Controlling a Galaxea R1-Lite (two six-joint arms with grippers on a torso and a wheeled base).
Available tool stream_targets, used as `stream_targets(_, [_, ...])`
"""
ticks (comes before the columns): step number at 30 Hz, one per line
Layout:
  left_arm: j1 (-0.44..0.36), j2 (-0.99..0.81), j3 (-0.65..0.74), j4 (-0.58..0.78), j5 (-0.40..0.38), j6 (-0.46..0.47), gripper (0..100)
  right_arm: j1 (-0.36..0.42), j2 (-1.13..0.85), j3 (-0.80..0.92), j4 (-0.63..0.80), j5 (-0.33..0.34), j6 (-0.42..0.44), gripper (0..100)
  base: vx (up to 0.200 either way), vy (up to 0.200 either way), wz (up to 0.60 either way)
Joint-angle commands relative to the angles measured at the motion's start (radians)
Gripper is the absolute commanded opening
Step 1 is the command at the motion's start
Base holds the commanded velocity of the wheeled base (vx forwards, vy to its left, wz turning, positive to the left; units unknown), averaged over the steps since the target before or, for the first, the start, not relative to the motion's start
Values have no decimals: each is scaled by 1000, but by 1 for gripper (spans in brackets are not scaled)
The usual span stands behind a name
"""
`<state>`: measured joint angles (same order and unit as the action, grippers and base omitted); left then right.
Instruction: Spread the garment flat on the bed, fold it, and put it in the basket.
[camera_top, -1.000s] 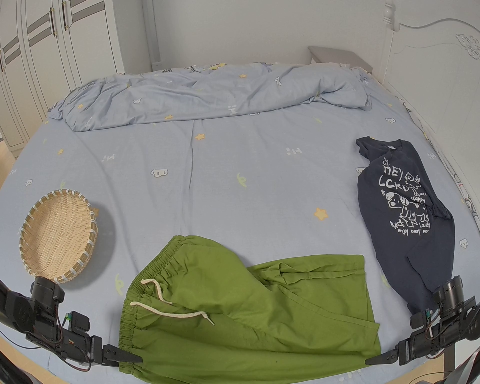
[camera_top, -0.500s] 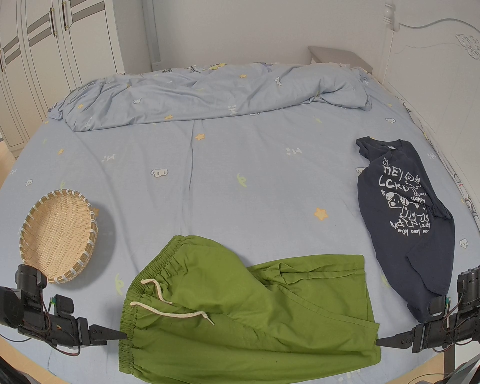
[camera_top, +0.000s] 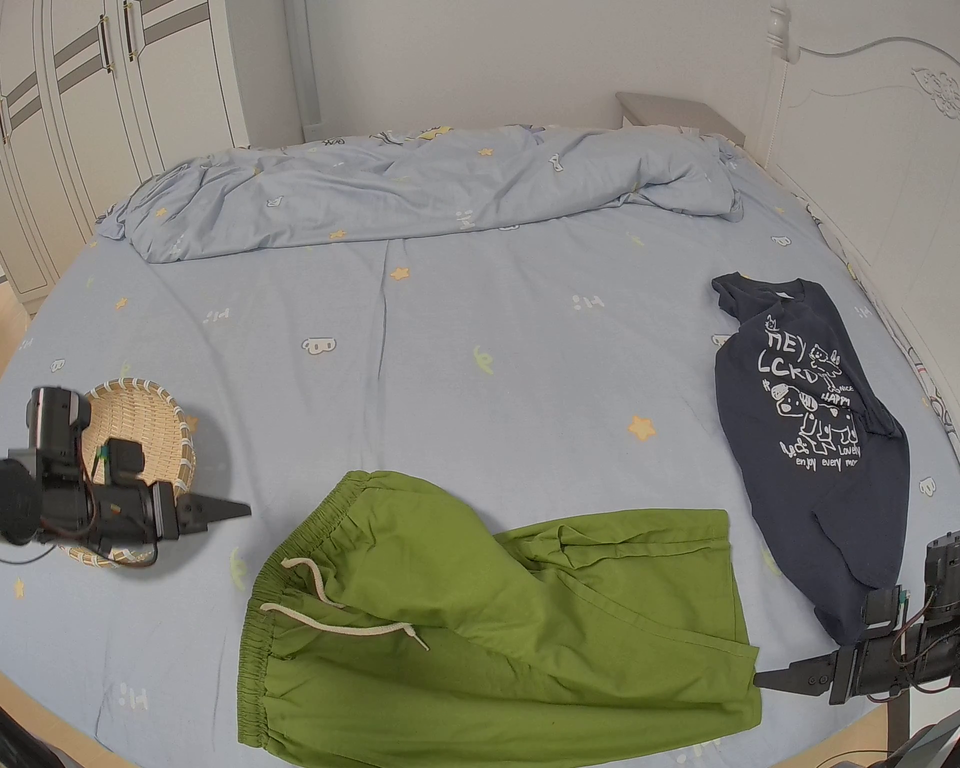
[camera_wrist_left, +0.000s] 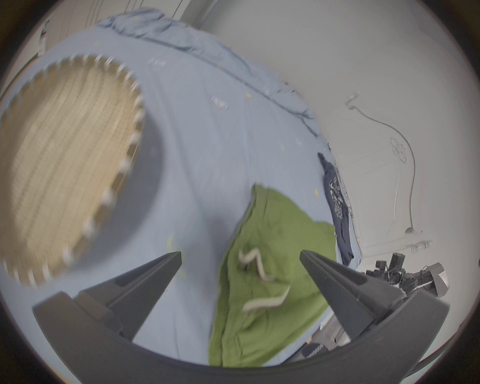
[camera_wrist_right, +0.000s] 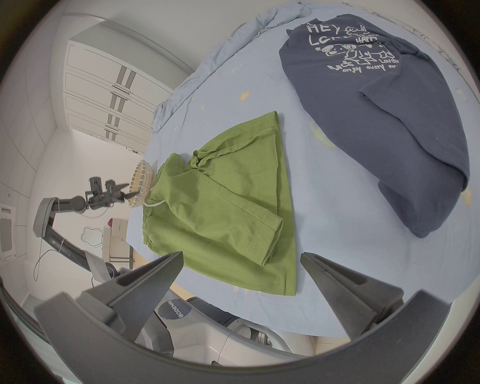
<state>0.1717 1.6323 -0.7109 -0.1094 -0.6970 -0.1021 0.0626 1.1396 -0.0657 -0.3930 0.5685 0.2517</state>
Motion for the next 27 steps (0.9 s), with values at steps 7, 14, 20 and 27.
stream_targets(7, [-186, 340, -467, -7, 19, -54, 100, 5, -4, 3, -1, 1, -3, 100, 0, 0, 0])
stream_targets(14, [-225, 405, -487, -7, 19, -53, 100, 5, -1, 4, -1, 2, -5, 100, 0, 0, 0])
stream_targets(20, [-245, 423, -476, -4, 21, -53, 100, 5, -3, 6, -1, 1, -5, 100, 0, 0, 0])
stream_targets(27, [-259, 440, -437, -4, 27, -7, 100, 5, -6, 4, -1, -1, -6, 100, 0, 0, 0])
